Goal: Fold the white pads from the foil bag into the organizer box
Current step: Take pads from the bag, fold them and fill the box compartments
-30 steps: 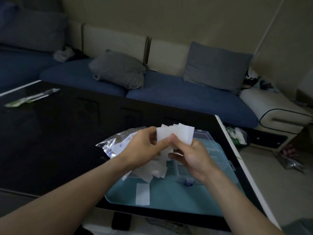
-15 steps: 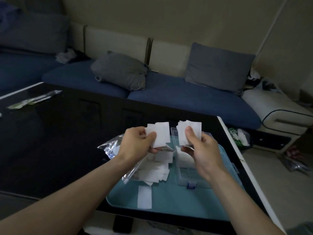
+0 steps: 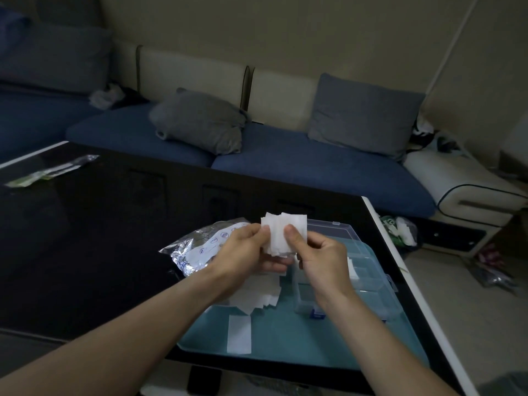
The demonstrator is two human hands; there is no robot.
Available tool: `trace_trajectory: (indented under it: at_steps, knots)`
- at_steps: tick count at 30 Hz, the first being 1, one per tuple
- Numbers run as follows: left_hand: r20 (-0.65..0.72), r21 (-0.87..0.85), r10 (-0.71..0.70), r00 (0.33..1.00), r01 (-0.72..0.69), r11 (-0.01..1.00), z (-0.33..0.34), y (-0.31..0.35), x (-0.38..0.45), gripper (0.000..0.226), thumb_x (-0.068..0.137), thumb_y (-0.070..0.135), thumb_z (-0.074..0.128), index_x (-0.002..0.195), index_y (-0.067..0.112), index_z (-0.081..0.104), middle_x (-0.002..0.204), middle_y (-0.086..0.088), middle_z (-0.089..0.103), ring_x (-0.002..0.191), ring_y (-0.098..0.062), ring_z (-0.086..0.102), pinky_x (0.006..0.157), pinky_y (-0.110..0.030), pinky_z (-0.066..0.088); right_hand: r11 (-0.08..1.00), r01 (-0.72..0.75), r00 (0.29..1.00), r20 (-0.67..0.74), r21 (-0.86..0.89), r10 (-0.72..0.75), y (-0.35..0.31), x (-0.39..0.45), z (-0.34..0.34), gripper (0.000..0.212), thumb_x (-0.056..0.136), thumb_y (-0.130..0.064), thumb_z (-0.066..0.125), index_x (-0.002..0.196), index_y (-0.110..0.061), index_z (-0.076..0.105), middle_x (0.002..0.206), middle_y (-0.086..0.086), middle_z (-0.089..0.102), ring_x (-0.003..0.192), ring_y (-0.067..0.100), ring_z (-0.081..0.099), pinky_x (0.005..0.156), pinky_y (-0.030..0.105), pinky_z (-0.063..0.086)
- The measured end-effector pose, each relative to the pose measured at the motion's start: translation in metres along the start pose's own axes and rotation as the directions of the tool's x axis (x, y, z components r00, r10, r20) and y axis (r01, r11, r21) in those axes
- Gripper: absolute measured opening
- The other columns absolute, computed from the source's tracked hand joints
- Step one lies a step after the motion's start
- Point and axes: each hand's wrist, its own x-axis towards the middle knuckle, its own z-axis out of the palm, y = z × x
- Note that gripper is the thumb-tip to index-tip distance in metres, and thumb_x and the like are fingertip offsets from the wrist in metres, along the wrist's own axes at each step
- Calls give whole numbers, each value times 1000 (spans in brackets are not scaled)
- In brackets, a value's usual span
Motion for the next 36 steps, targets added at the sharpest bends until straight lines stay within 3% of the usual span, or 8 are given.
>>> trace_trajectory:
  at_steps: [4,8,12,15,19,27,31,36]
  knots:
    - [38,-56,-21,999,23,998,-1,3,-1,36,105,30,41,113,0,59,99,-25,72,83,-37,73,69,-39,62,982,105,994,22,-159,-103,0,2,-2,20,92,-29,72,82,-11,76,75,1,75,70,20,70,67,38,57]
    - [-12,14,14,1000,-13,1000,-4,-1,2,28,107,19,38,111,-2,56,87,-23,74,77,-32,74,67,-33,62,974,111,992,-35,-196,-120,2,6,-4,11,90,-29,73,84,-20,73,74,-5,73,68,8,67,63,30,52]
    - [-84,67,70,994,-65,996,-11,-1,4,26,106,16,38,108,-4,56,82,-23,73,77,-31,74,68,-33,62,992,8,998,-70,124,1,-9,11,-11,12,91,-18,72,82,-10,70,67,-6,68,58,8,59,59,28,47]
    - [-121,115,122,985,-108,987,-11,-1,4,26,106,15,39,108,-3,58,83,-24,73,75,-31,74,68,-32,62,964,-13,996,93,267,-12,-14,10,-16,13,85,-19,76,86,-6,72,74,1,71,64,12,63,61,29,49]
    - [-112,176,173,979,-151,973,-8,-3,5,26,105,16,43,110,-1,62,90,-20,74,77,-35,74,74,-45,62,998,20,987,156,67,-30,-9,3,-9,34,72,-28,83,97,-7,74,88,7,78,79,25,75,72,39,60]
    - [42,99,122,992,-126,987,0,-4,-1,29,104,23,47,108,-3,60,99,-21,73,84,-36,73,75,-39,61,950,156,987,5,-269,-160,-1,7,-8,30,73,-37,87,83,-19,66,73,0,70,65,7,67,57,18,52]
    - [24,104,173,985,-175,979,-4,-7,3,22,104,11,45,117,0,58,92,-19,74,76,-29,73,67,-31,61,954,223,972,121,-203,-202,0,12,-12,8,88,-22,76,94,-22,71,87,-5,70,80,4,66,65,19,51]
    - [45,187,169,985,-175,967,-10,-8,6,21,104,11,42,118,2,56,94,-18,71,80,-28,72,67,-30,60,953,227,963,192,-201,-189,2,17,-18,18,96,-12,64,108,-25,70,101,-7,71,91,14,69,69,25,56]
